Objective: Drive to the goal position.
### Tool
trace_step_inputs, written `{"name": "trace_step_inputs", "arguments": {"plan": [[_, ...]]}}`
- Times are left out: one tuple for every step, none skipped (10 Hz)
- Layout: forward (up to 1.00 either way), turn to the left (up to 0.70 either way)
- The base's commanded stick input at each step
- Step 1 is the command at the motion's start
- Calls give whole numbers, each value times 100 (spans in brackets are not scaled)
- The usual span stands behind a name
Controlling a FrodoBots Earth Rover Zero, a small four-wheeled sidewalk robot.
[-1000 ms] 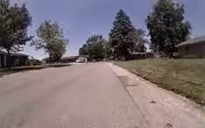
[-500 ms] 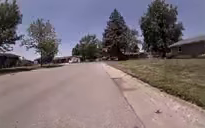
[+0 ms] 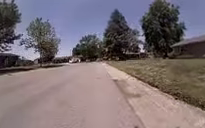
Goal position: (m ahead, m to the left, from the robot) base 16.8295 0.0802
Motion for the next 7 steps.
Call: {"name": "trace_step_inputs", "arguments": {"plan": [[70,0],[70,0],[70,0],[70,0],[70,0],[70,0],[70,0]]}}
